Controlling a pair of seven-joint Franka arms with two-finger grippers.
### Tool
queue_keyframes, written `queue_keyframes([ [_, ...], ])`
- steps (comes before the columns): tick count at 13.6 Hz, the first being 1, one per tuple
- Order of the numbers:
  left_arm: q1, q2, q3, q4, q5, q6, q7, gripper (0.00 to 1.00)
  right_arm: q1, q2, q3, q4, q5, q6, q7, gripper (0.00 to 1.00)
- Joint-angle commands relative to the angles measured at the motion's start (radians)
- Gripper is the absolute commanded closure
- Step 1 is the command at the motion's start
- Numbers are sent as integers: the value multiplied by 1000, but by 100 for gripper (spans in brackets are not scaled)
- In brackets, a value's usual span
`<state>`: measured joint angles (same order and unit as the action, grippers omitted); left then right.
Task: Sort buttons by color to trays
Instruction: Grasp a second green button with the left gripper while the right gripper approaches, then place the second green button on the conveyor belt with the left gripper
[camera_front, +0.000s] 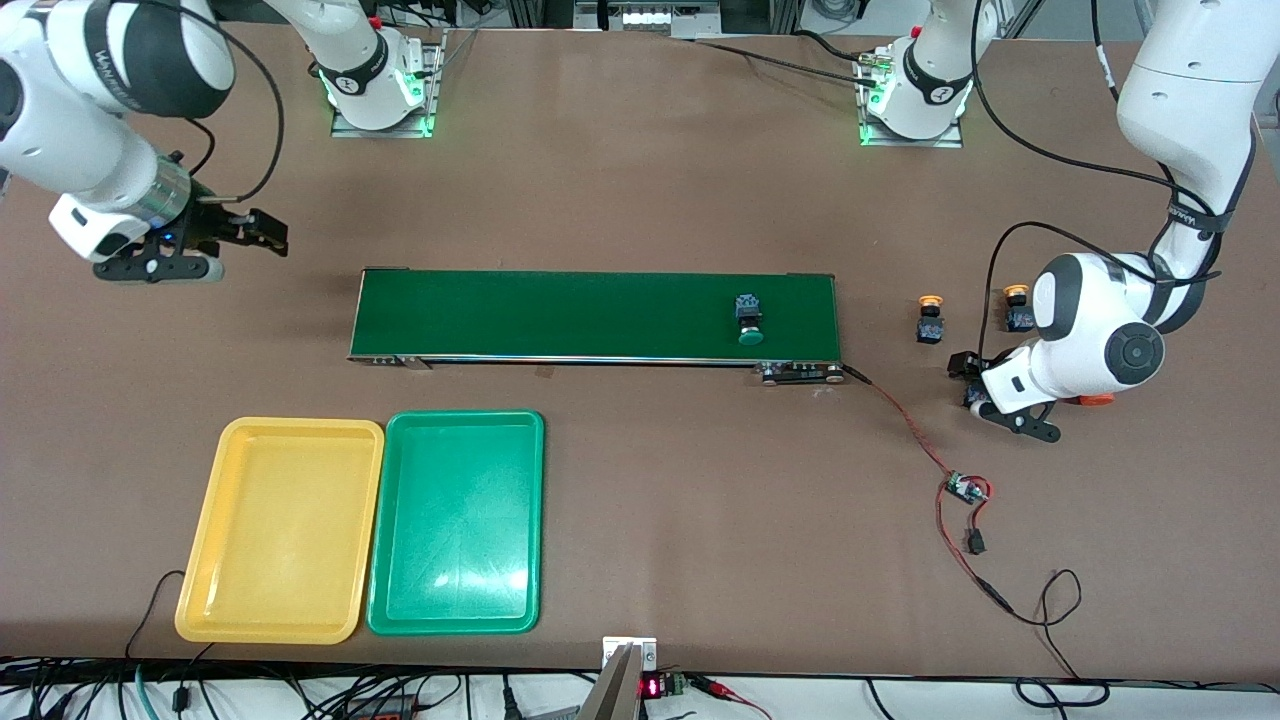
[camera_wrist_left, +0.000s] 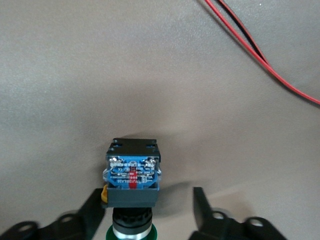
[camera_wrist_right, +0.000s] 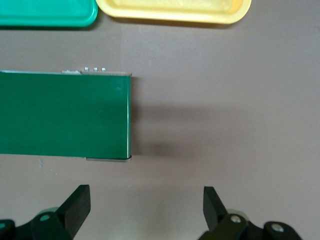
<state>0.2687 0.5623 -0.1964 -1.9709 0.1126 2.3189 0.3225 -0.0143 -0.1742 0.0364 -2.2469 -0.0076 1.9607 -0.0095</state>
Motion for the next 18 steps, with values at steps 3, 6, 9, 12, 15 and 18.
queue_keyframes([
  [3, 12, -54, -11, 12, 18, 4, 16, 100, 77, -47, 2, -46, 0, 26, 51, 0],
  [6, -2, -181, -20, -2, 12, -62, 0, 100, 181, -34, 2, -43, 1, 41, 215, 0],
  [9, -63, -283, -28, -11, -72, -209, -46, 100, 310, 14, 2, -17, 3, 93, 400, 0],
  [12, -143, -323, -61, -71, -206, -231, -169, 100, 378, 56, 4, -10, 14, 164, 454, 0],
  [15, -241, -320, -121, -95, -274, -208, -380, 100, 392, 76, 4, -10, 54, 202, 442, 0],
  [18, -307, -289, -146, -100, -277, -178, -551, 100, 396, 76, 4, -10, 54, 201, 439, 0],
])
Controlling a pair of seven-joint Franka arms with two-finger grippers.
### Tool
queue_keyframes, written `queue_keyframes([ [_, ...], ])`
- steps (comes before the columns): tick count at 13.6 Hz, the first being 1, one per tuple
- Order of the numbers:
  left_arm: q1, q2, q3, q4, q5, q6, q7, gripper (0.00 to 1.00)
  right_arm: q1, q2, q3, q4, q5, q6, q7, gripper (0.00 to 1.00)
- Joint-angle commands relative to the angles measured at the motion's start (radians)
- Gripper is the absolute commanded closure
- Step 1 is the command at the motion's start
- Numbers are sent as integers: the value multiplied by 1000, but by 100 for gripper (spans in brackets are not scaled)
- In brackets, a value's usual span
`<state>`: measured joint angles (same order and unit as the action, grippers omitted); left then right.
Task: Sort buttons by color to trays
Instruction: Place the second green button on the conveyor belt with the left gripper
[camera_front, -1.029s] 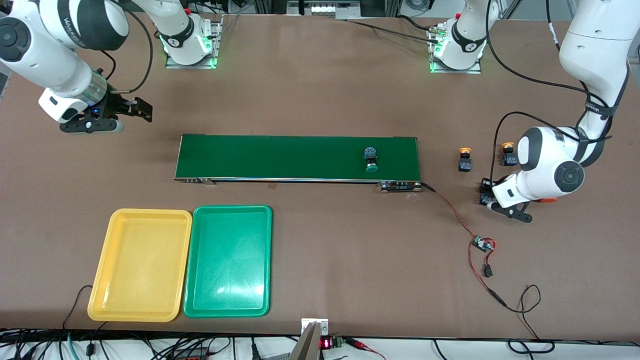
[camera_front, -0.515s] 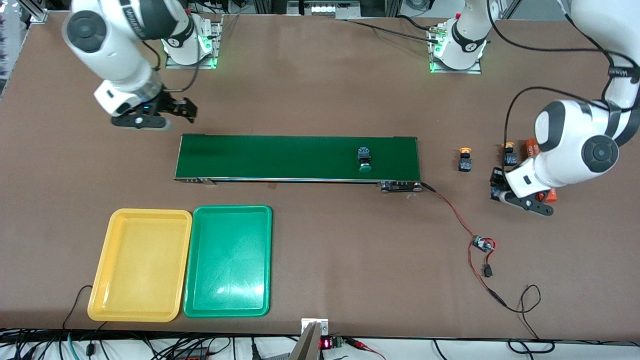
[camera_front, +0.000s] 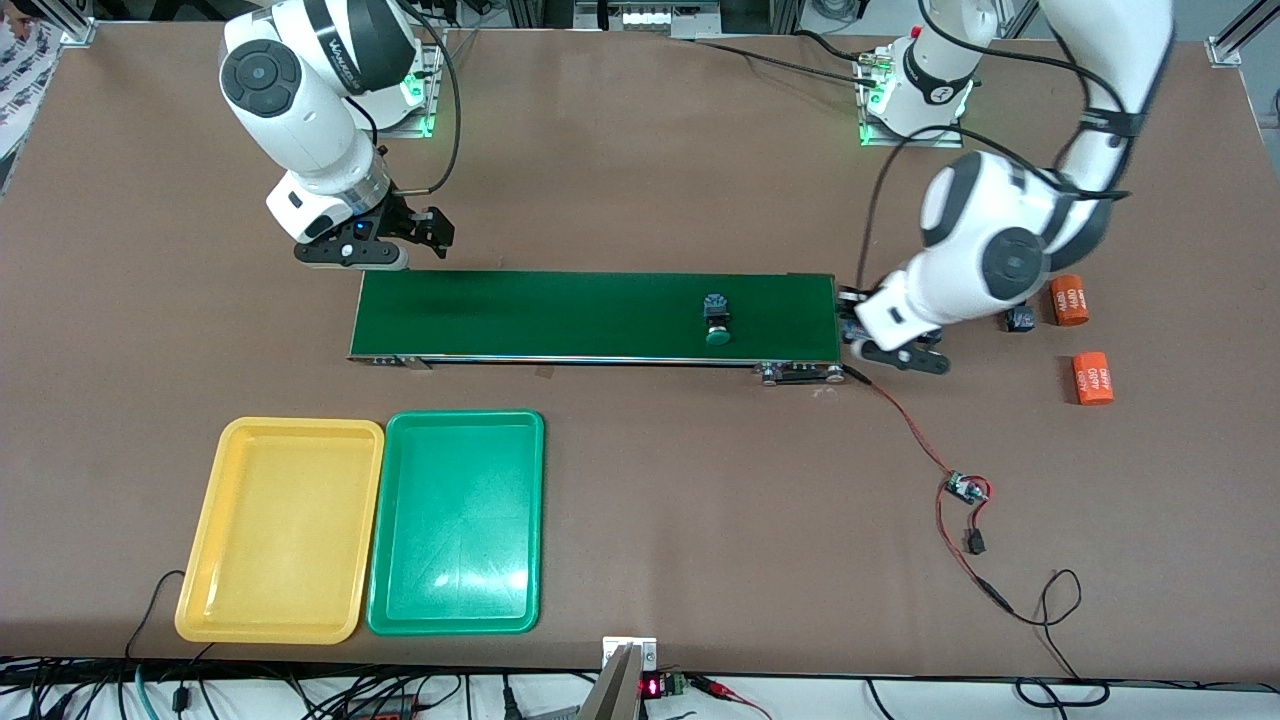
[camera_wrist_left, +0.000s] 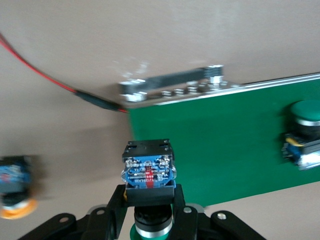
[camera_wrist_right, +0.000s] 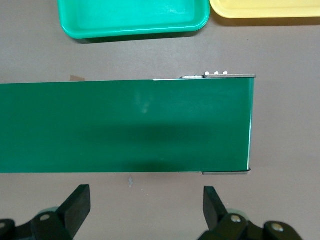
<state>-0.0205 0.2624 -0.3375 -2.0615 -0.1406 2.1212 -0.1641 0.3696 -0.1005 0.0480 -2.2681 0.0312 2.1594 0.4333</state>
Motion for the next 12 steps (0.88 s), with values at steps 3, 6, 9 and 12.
queue_keyframes([
  [3, -33, 18, -6, -42, -23, 48, -71, 100, 12, 1, -10, 12, 15, 2, -4, 0],
  [6, -36, 55, -9, -48, -25, 83, -72, 99, 12, 1, -10, 12, 15, -1, -4, 0],
  [9, -44, 64, -11, -52, -25, 102, -72, 46, 12, 1, -10, 12, 15, -4, -4, 0],
  [12, -41, 2, -11, -43, -27, 99, -68, 0, 12, 2, -10, 12, 15, -4, -4, 0],
])
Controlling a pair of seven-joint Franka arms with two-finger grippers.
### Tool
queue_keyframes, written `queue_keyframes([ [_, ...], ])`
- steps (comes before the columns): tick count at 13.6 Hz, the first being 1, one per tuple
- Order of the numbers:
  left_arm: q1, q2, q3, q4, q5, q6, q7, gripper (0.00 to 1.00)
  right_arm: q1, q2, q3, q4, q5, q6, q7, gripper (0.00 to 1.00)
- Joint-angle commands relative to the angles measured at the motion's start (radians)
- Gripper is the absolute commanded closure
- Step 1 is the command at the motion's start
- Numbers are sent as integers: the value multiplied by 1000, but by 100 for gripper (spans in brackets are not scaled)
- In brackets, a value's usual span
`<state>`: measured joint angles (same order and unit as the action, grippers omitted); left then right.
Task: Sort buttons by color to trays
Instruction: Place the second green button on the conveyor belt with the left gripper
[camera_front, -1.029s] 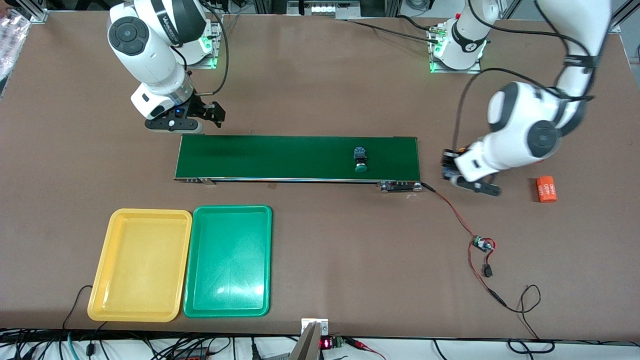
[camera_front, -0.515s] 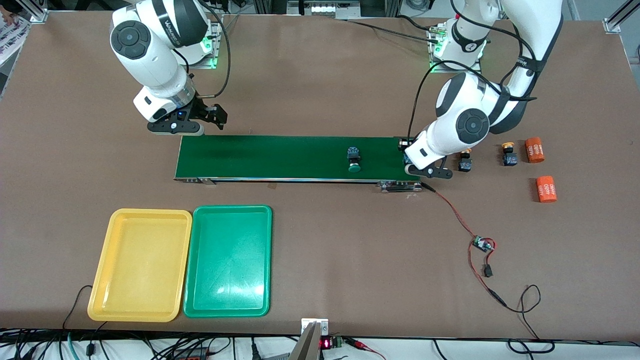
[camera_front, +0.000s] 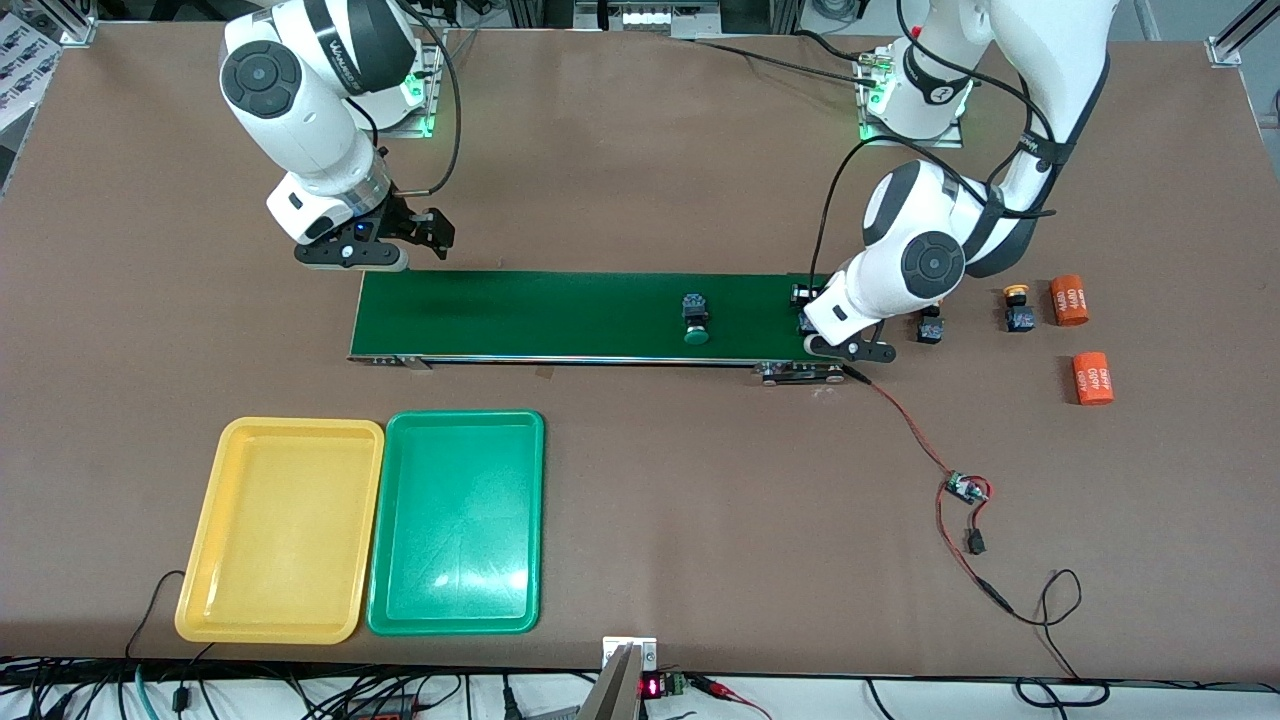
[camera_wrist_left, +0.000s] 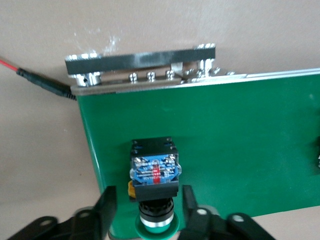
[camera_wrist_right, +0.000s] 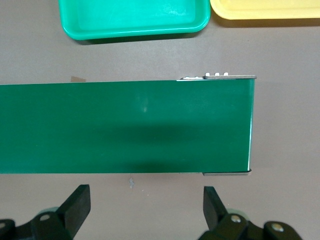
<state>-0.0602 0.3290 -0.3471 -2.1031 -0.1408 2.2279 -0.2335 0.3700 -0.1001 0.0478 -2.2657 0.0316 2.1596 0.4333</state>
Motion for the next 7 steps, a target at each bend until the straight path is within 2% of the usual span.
queue_keyframes([
  [1, 5, -97, -1, 0, -25, -11, 8, 0, 12, 2, -9, 9, 16, -1, -4, 0],
  [3, 63, -131, 8, 6, -11, -28, 11, 0, 12, 2, -9, 9, 22, -1, 4, 0],
  [4, 139, -128, 10, 3, -11, -36, 13, 0, 12, 3, -9, 9, 22, 2, 4, 0],
  [6, 261, -88, 10, -5, 13, -36, 48, 0, 14, 14, -8, 11, 42, 5, 4, 0],
  [7, 301, -59, 10, -5, 71, -33, 72, 0, 15, 19, -8, 11, 83, 16, -1, 0],
])
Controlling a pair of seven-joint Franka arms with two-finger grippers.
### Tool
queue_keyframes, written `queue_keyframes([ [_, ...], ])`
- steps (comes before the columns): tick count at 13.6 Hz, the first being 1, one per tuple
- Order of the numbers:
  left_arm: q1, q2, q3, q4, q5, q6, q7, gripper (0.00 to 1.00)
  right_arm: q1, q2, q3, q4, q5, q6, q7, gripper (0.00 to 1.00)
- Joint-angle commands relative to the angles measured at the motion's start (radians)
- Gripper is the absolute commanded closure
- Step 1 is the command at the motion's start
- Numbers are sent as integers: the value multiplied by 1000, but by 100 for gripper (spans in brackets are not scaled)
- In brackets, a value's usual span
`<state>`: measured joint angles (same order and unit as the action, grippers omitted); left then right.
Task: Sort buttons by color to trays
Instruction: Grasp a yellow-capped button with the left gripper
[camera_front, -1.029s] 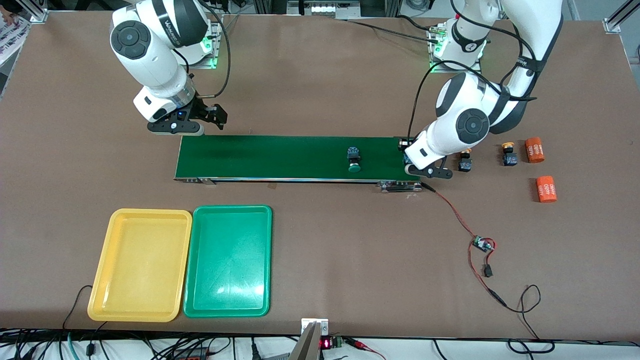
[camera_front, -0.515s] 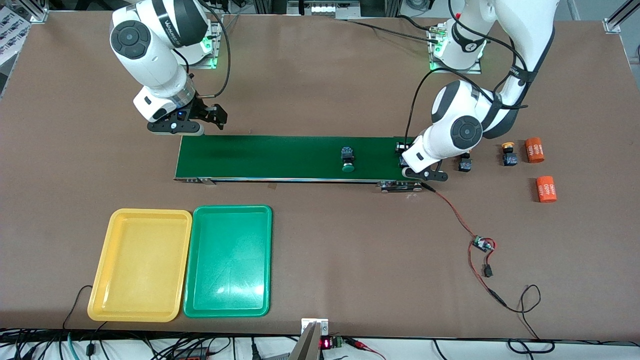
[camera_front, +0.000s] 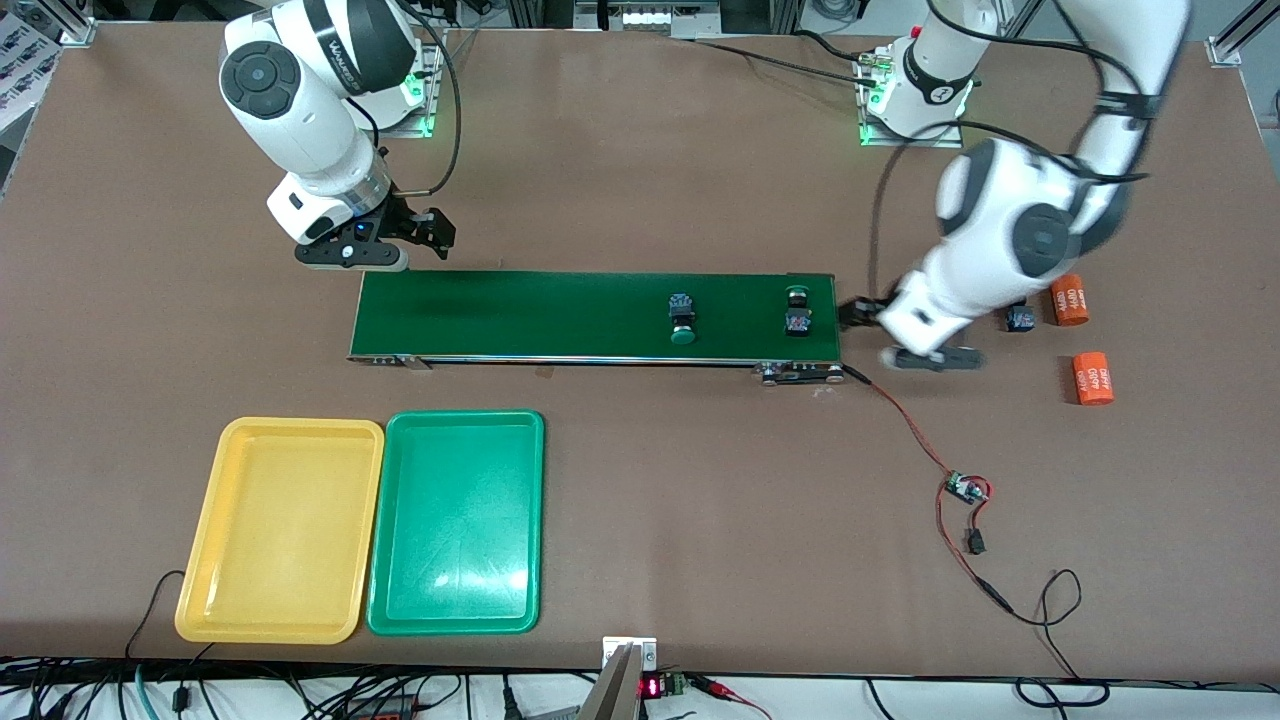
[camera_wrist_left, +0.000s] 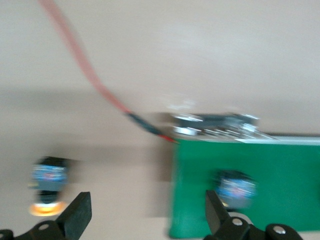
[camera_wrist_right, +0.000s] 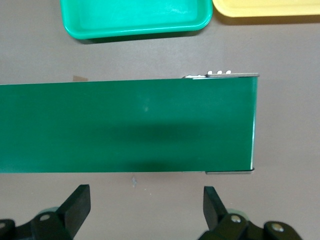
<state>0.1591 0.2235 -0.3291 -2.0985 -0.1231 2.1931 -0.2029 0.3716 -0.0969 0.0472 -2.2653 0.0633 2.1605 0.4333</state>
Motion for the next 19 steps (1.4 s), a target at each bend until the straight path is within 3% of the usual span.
queue_keyframes([
  [1, 118, 66, -8, -11, 122, 4, 49, 0, 15, 23, -7, 10, 82, 30, -4, 0],
  [4, 129, 92, -8, -55, 177, 8, 51, 0, 90, 52, -9, 12, 84, 74, 5, 0],
  [6, 129, 125, -8, -61, 279, 25, 49, 0, 119, 77, -9, 24, 78, 85, 5, 0],
  [11, 131, 174, -10, -64, 281, 28, 49, 0, 176, 105, -9, 29, 55, 136, 89, 0],
  [14, 135, 200, -10, -72, 281, 37, 49, 0, 219, 137, -7, 39, -55, 147, 201, 0],
  [17, 149, 206, -11, -91, 281, 42, 49, 0, 230, 173, -7, 81, -65, 145, 246, 0],
  [18, 149, 206, -11, -91, 281, 42, 51, 11, 233, 178, -7, 90, -65, 145, 252, 0],
  [19, 149, 206, -11, -92, 283, 42, 51, 29, 242, 184, -7, 92, -65, 145, 266, 0],
])
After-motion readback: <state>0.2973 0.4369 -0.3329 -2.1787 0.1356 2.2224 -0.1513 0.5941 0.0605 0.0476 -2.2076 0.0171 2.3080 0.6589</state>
